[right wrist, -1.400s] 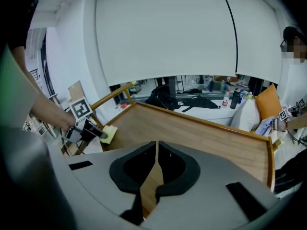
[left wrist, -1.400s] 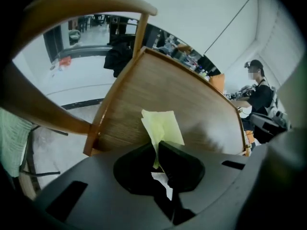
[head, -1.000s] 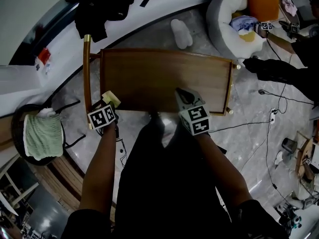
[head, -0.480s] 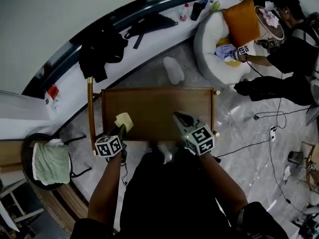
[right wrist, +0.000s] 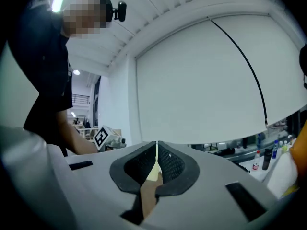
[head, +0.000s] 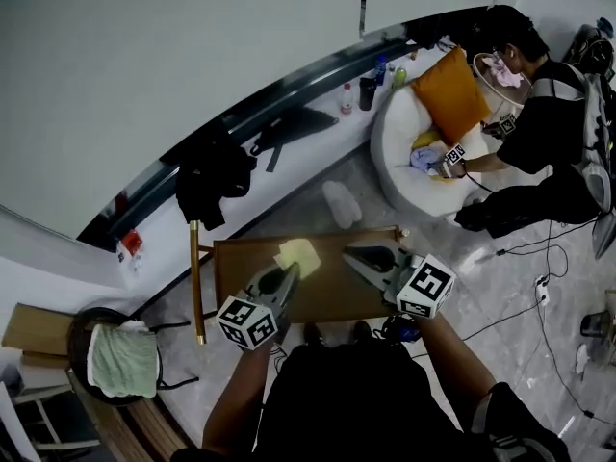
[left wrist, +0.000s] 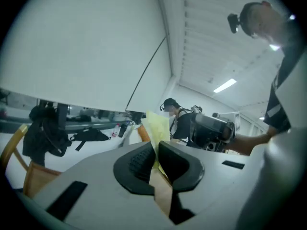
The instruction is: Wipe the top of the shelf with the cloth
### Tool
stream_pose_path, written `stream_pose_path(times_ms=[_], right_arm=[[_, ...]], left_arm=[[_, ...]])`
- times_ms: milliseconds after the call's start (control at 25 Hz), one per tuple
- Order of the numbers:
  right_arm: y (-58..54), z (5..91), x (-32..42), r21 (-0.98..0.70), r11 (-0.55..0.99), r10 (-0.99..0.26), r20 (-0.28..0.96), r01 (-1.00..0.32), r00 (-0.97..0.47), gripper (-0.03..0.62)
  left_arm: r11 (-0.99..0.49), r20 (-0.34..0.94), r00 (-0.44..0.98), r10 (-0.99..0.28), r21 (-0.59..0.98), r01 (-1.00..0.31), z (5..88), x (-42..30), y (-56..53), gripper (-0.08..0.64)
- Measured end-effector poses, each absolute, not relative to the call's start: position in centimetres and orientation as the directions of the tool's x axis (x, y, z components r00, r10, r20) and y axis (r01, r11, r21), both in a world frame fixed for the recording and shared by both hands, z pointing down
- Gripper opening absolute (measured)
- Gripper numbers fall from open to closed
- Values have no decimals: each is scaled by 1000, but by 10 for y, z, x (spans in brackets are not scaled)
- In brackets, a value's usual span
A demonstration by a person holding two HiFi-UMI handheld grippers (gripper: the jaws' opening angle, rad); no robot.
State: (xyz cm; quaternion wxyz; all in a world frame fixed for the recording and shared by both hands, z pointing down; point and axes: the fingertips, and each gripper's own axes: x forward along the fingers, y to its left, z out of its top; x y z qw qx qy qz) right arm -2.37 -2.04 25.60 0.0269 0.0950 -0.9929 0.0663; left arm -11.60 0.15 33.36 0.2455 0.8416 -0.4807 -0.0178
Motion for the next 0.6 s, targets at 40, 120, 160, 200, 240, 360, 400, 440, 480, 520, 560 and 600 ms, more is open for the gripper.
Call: stream_pose_path(times_ms=[40,120,160,200,240,360,400,440,480,520,560,600], right_arm=[[-20,244,-18,-130,976,-171,38,-174,-985,28],[-18,223,-6,-117,983,-140,0,-139,-990,28],[-16,213,-1,-101,988,-122,-13,-120,-992,28],[-12,203,4,-85,991,-102,-28,-100,-994,28],[-9,193,9,-75,994,-83,-49,-79,-995,28],[-1,166,22,-51,998,-27,-103,-22,-994,28],[2,160,25,-37,999,-10,-106,-6,-994,28],[5,157,28,-23,1000,6,-103,8,-995,28],[8,154,31,-12,1000,20,-99,21,-995,28],[10,153,33,-7,999,33,-97,33,-995,28],[12,153,36,-8,999,43,-98,44,-994,28],[13,154,39,-17,999,50,-103,52,-993,28]], left_arm=[[-447,195,554,-809,409,-796,323,-108,1,27],[-501,163,592,-789,386,-774,306,-93,1,27],[-525,143,610,-779,382,-761,298,-86,3,27],[-546,125,625,-770,376,-748,290,-80,6,26],[-564,110,637,-763,367,-739,283,-74,9,27],[-594,72,649,-757,337,-730,261,-59,14,26],[-598,58,648,-760,330,-730,252,-54,14,27],[-601,45,646,-762,323,-731,244,-49,15,26],[-604,35,644,-764,313,-733,236,-45,16,26],[-608,29,644,-765,300,-735,228,-40,17,27],[-613,26,645,-764,284,-738,221,-34,18,27],[-618,26,646,-763,267,-740,216,-29,19,26]])
